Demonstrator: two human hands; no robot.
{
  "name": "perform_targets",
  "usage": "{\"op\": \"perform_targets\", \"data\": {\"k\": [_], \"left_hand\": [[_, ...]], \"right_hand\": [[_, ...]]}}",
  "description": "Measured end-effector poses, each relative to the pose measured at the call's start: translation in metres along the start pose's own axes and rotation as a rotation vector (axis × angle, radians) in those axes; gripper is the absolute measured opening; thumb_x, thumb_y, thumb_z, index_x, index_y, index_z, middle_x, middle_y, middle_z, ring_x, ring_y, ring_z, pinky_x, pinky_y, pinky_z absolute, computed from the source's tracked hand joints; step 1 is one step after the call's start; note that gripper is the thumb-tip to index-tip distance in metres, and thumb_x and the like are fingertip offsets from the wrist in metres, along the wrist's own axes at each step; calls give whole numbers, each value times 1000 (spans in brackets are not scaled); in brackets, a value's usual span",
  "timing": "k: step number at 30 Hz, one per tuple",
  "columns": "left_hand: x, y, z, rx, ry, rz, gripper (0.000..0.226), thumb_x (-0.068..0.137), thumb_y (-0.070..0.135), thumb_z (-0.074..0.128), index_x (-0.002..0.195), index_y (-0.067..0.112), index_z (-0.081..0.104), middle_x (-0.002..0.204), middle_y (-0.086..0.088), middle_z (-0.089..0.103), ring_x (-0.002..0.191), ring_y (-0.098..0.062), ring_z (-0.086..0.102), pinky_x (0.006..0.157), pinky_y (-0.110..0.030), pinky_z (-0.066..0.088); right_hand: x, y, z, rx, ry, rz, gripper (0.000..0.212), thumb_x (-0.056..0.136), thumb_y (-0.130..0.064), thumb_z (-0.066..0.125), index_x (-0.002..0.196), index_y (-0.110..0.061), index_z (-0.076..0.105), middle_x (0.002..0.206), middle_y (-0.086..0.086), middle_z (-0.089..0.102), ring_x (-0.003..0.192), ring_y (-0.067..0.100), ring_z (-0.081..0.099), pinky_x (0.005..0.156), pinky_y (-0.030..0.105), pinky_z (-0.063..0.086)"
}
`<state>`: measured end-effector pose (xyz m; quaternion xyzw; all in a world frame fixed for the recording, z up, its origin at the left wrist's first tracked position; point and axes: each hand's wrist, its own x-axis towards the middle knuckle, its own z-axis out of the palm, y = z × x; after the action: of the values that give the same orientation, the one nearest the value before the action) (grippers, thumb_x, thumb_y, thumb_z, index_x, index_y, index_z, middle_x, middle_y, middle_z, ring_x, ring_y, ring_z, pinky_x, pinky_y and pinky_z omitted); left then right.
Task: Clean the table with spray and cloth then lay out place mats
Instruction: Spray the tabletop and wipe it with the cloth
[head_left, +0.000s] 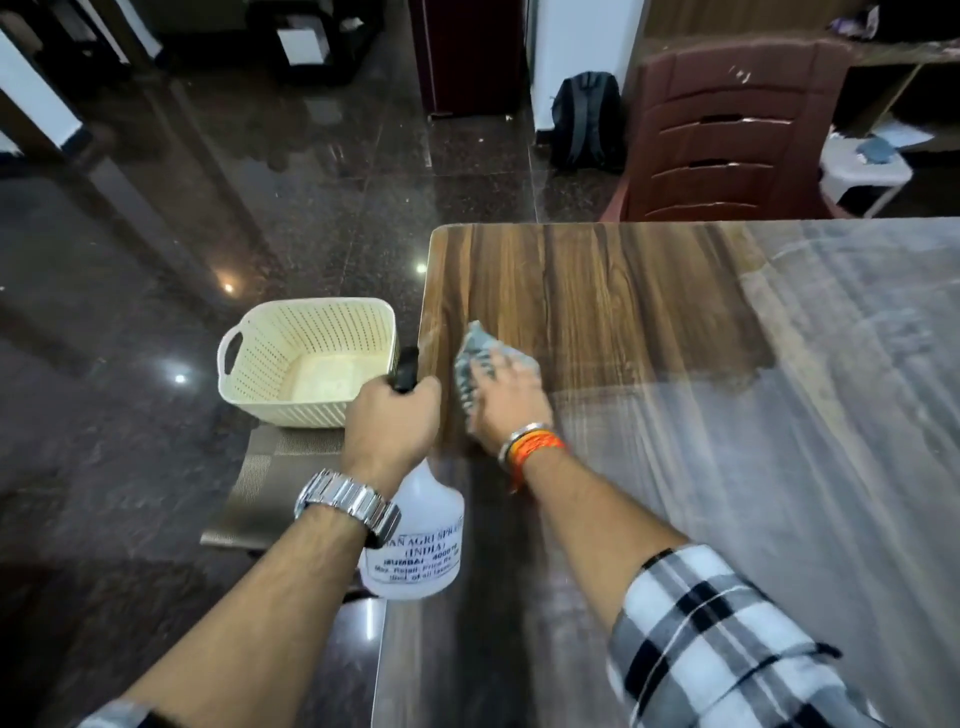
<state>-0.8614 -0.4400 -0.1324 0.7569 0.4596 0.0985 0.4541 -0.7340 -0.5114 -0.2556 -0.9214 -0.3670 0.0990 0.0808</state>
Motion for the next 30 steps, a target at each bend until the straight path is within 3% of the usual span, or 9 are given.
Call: {"op": "perform_targets", "data": {"k": [4,8,11,13,15,19,22,30], "left_hand": [[-11,-2,10,-35,-15,-16,30,85,26,55,59,16,46,58,-1,52,61,-27,51,56,-30,33],[-17,-7,14,-15,-12,-26,29,83,29,54,58,16,50,63,-5,58,66,-31,59,58,-30,37],[-19,-11,13,-16,-7,-52,26,81,31,53,60,15,54,63,-4,59,68,-32,59,60,-31,42],[-21,-16,10,-30,0,-58,25,75,35,52,58,17,52,59,-2,55,67,-32,57,68,-36,54],[-23,-20,4,-34,10,-78,23,72,36,53,58,17,53,58,0,54,64,-29,53,75,-49,63],[-32,-29,-14,-16,77,-109,30,78,41,54,63,14,56,73,-10,67,77,-36,68,73,-40,59],[-34,-40,-27,-34,75,-114,30,68,44,51,64,14,55,87,-24,73,88,-46,71,83,-53,62],[-16,-57,-29,-38,45,-119,47,57,54,45,68,10,56,101,-27,73,96,-47,71,86,-56,61]], "right_hand": [[-28,110,-19,12,58,318,64,87,-35,51,148,-22,32,157,13,19,140,37,23,114,47,20],[-78,203,-32,77,181,704,72,76,-40,27,144,-19,40,156,17,22,140,39,22,116,51,13],[-88,206,-32,116,213,820,75,74,-37,25,145,-18,38,157,15,19,142,38,17,116,49,8],[-78,183,-30,122,209,844,70,80,-39,25,147,-18,35,158,15,17,142,39,16,115,52,9],[-57,146,-24,116,193,767,67,84,-40,25,146,-17,36,157,15,19,140,41,20,112,55,13],[-4,48,-3,106,145,399,58,89,-40,36,143,-19,40,157,11,23,142,35,19,116,47,9],[34,-9,6,111,111,227,54,92,-38,42,143,-22,40,158,6,22,144,32,16,117,45,4],[46,-70,15,49,28,-75,48,91,-39,41,139,-32,45,157,6,23,143,30,20,117,44,9]]}}
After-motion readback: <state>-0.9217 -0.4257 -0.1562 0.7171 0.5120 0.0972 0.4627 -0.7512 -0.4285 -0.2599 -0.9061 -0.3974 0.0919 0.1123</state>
